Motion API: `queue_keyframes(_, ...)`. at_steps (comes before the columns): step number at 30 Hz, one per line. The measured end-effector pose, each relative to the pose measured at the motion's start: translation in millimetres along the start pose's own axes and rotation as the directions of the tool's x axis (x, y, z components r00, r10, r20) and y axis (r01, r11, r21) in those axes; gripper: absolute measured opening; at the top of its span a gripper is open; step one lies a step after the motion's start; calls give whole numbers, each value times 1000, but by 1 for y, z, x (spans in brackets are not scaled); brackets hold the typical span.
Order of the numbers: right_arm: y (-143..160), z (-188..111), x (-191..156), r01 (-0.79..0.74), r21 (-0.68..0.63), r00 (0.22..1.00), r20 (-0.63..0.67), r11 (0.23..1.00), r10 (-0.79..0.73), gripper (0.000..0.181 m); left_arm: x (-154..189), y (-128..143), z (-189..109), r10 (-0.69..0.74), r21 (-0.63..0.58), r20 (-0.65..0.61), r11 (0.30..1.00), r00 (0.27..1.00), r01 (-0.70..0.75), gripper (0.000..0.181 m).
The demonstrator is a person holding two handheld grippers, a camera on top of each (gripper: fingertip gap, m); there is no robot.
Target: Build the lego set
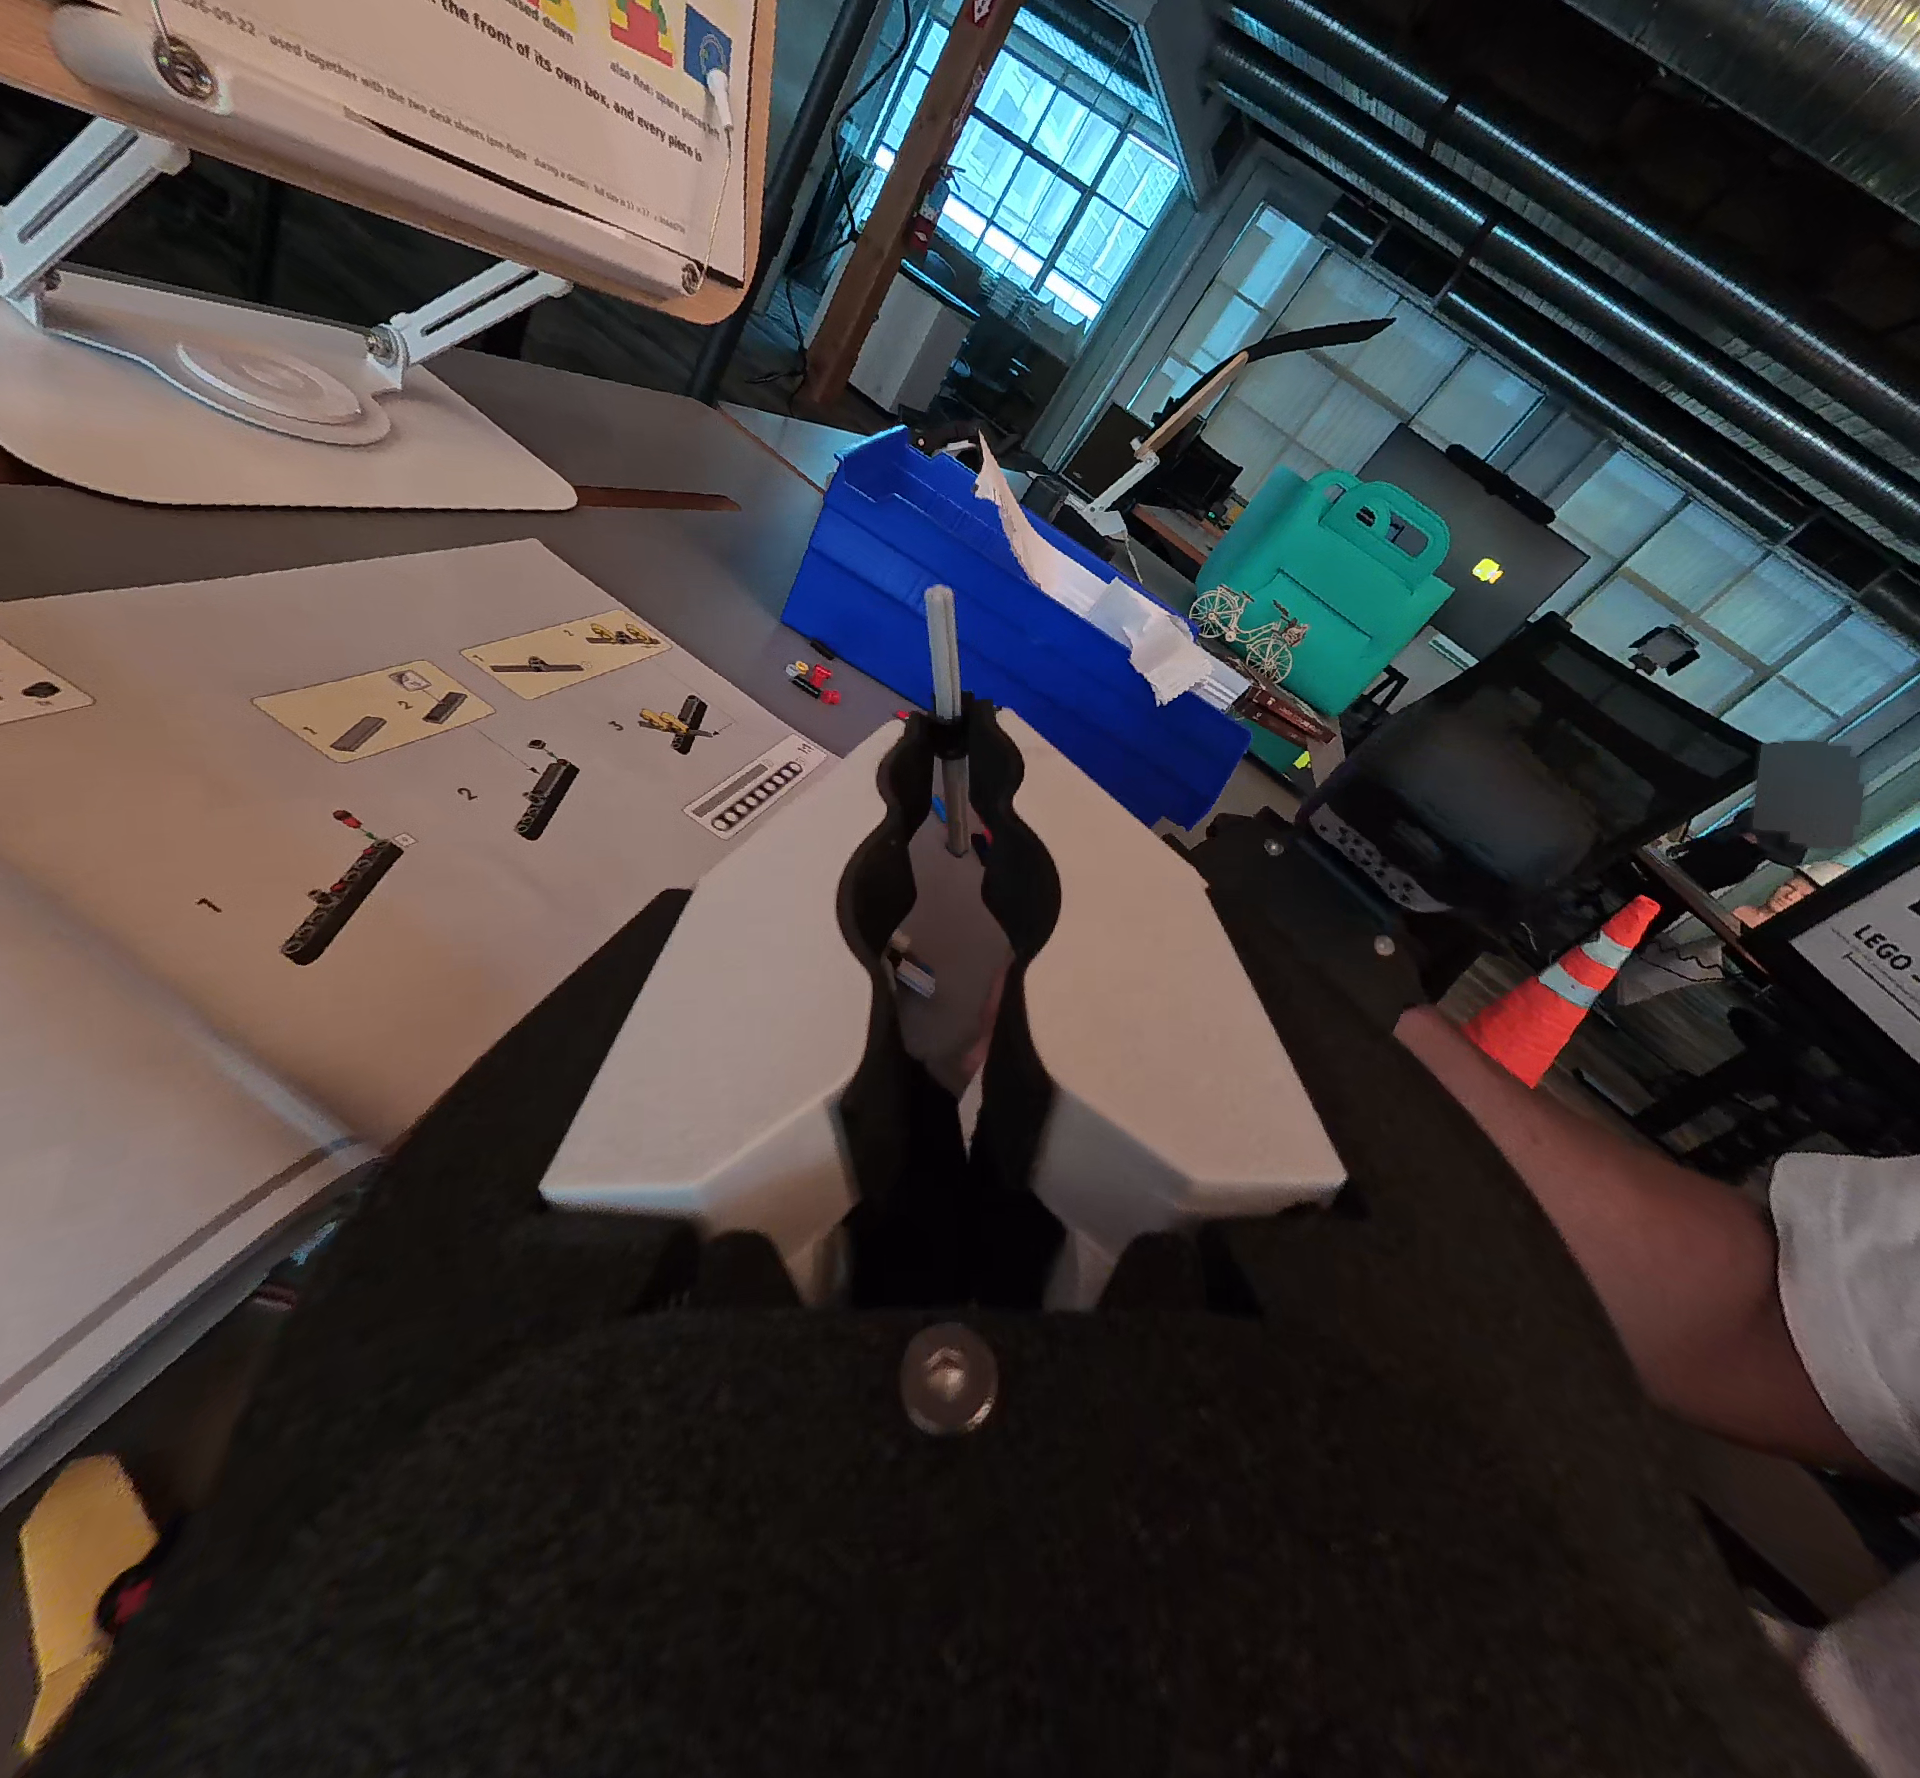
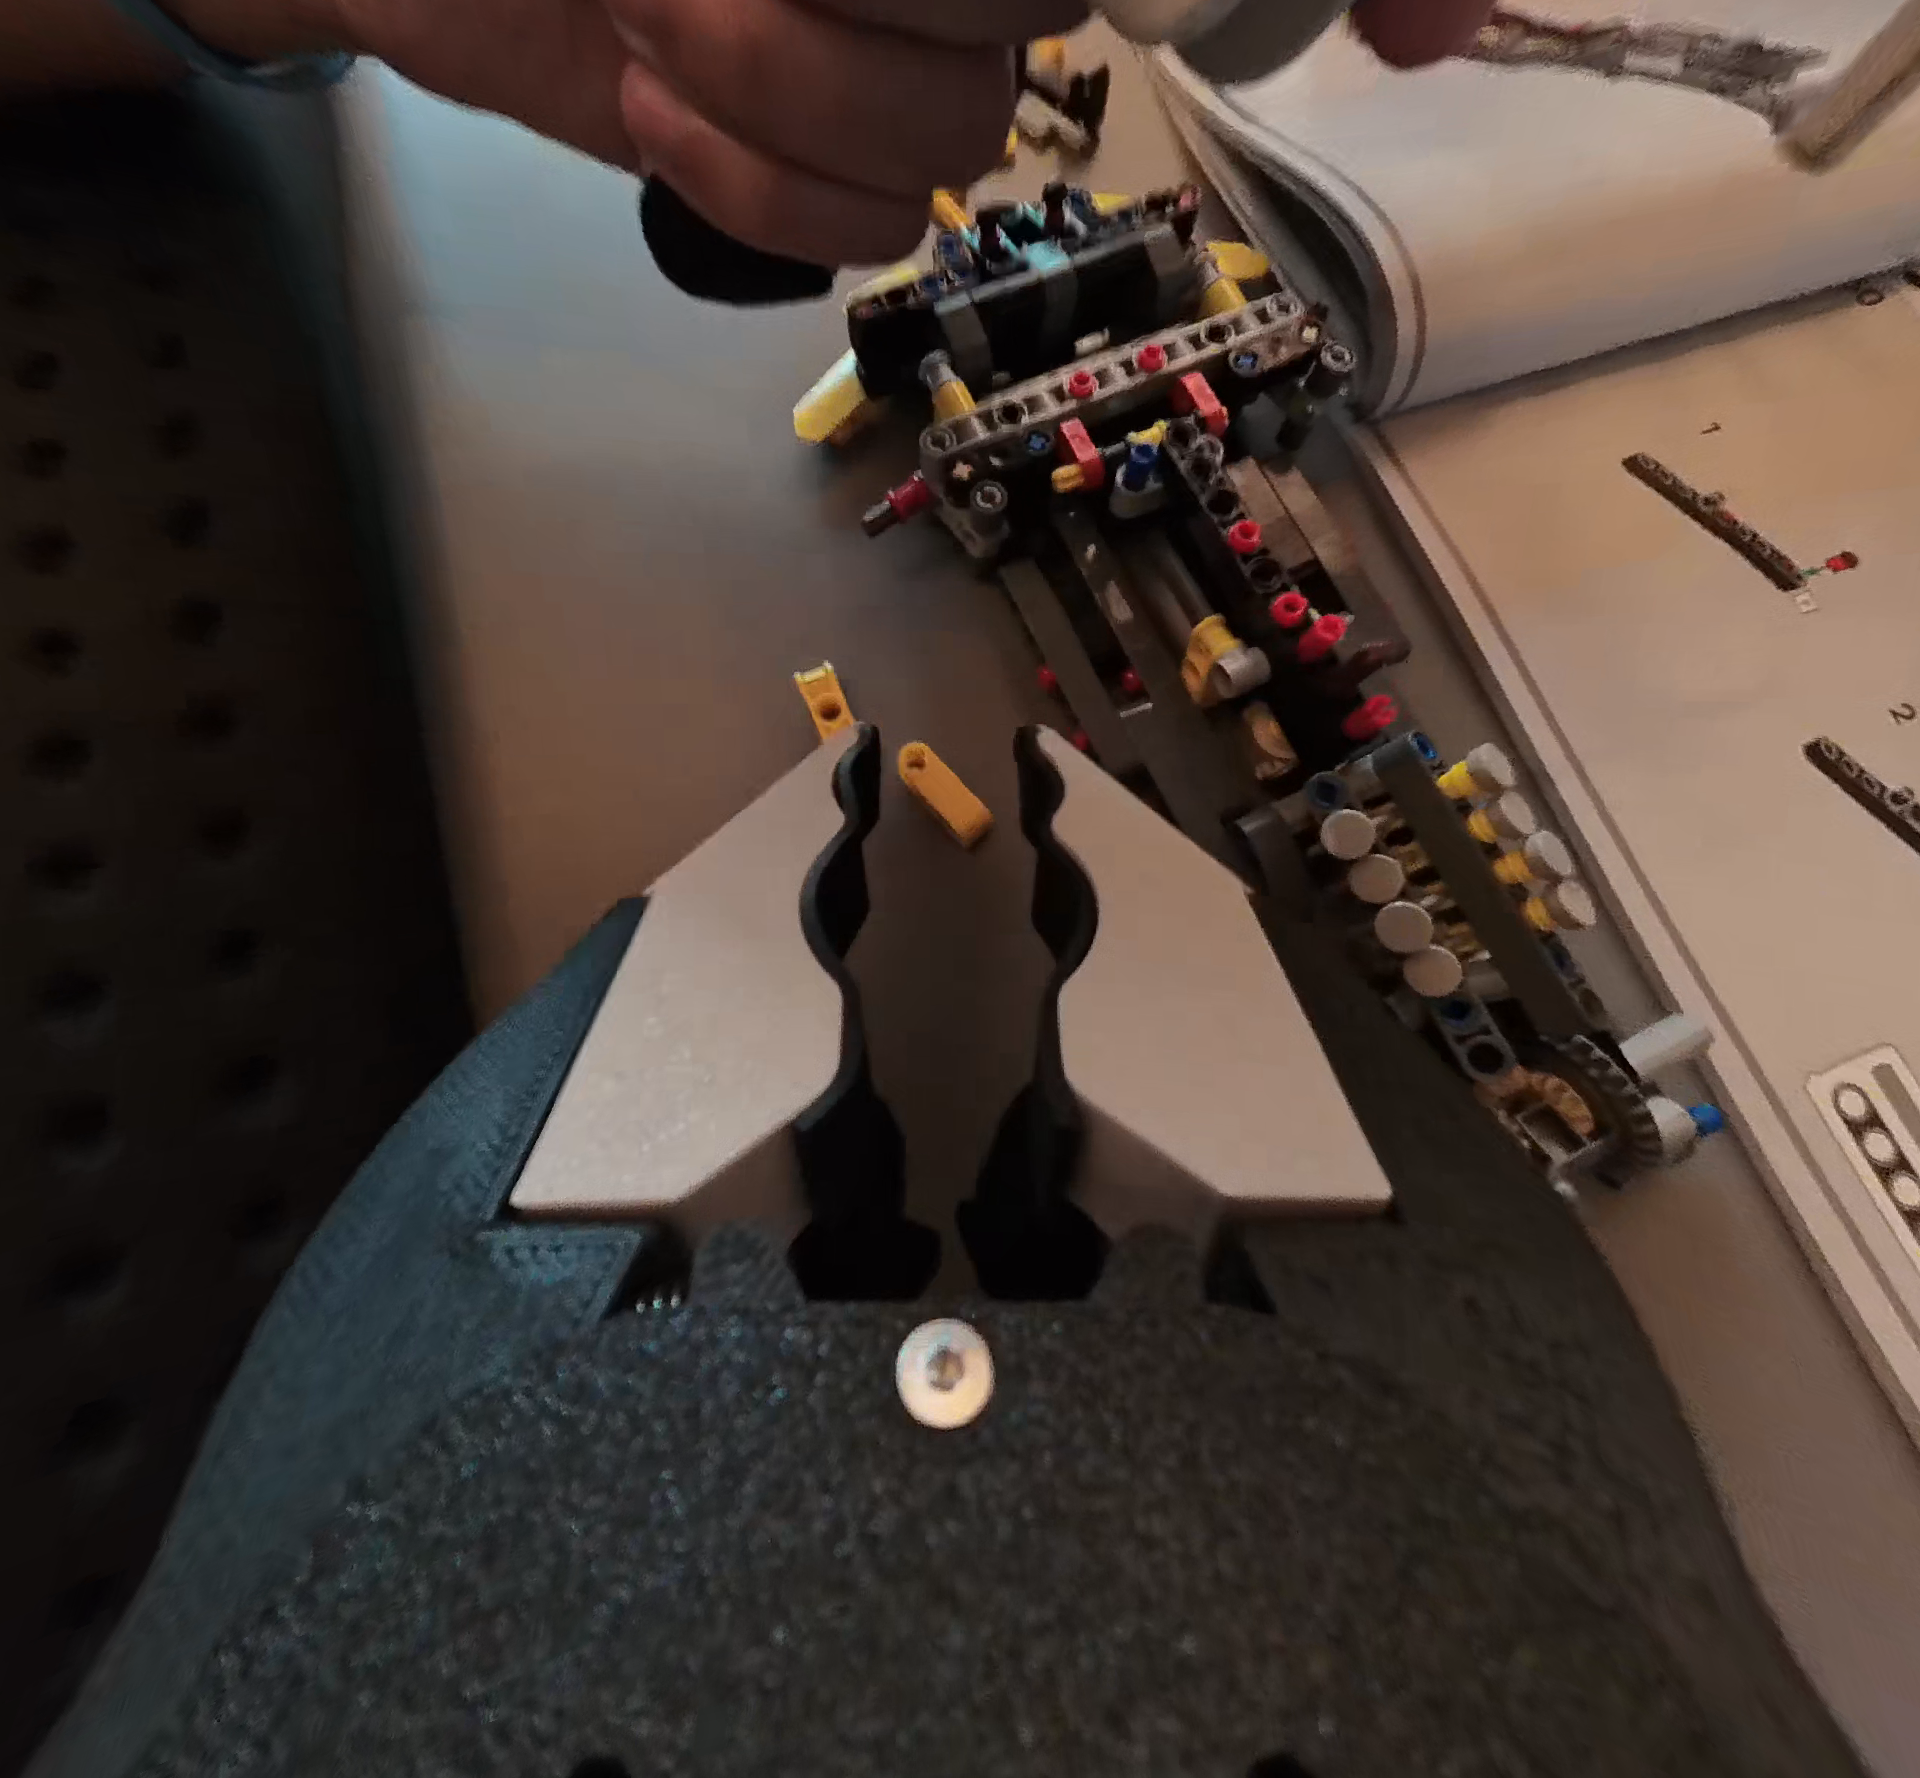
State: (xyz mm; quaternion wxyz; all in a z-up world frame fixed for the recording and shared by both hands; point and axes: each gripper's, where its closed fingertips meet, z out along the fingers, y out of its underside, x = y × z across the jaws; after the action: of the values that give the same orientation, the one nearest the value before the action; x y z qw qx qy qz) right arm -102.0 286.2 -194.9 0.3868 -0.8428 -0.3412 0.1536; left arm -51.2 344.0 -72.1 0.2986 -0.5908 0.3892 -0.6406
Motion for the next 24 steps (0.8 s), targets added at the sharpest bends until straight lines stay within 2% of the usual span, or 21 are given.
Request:
queue_keyframes(2, -17, -11, 2, -55, 109, 998, 24, 993, 53, 27, -1, -2, -1, -1, 5, 1, 1000, 1000, 1, 5)
queue_keyframes(4, -44, -32, 16, -143, 280, 990, 25, 949, 141, 27, 1, -4, -2, -14, 18, -16, 1000, 1000, 14, 5)
queue_keyframes(5, -56, -46, 26, -194, 370, 980, 28, 908, 198, 27, 4, -7, -3, -28, 32, -38, 999, 999, 29, 5)
queue_keyframes(7, -78, -75, 38, -304, 534, 950, 112, 789, 290, 29, 12, -12, -4, -69, 71, -101, 995, 993, 76, 5)
queue_keyframes(8, -84, -86, 45, -334, 591, 937, 127, 734, 325, 29, 16, -14, -5, -101, 85, -137, 990, 985, 113, 5)
queue_keyframes(9, -87, -93, 49, -317, 625, 939, 102, 714, 328, 29, 19, -15, -5, -140, 90, -174, 983, 975, 157, 4)
queue_keyframes(11, -85, -97, 59, -146, 631, 951, -123, 762, 285, 26, 19, -12, -3, -217, 80, -208, 968, 954, 238, 5)
queue_keyframes(13, -84, -93, 59, 39, 567, 925, -332, 823, 185, 17, 16, -8, -1, -262, 73, -206, 957, 943, 282, 4)
queue_keyframes(14, -82, -87, 59, 79, 518, 905, -395, 852, 156, 16, 16, -6, 1, -275, 67, -211, 953, 938, 295, 4)
queue_keyframes(17, -81, -75, 59, 122, 444, 875, -471, 888, 115, 20, 23, 1, 6, -285, 38, -227, 953, 931, 301, 4)
queue_keyframes(20, -83, -87, 64, 197, 434, 818, -567, 879, 96, 12, 27, 8, 10, -307, 15, -239, 947, 921, 320, 5)
queue_keyframes(21, -82, -87, 64, 200, 429, 820, -566, 881, 90, 4, 27, 9, 11, -307, 11, -235, 948, 922, 319, 4)
queue_keyframes(24, -77, -84, 65, 141, 434, 850, -514, 890, 116, 3, 24, 13, 12, -284, -9, -208, 958, 936, 288, 5)
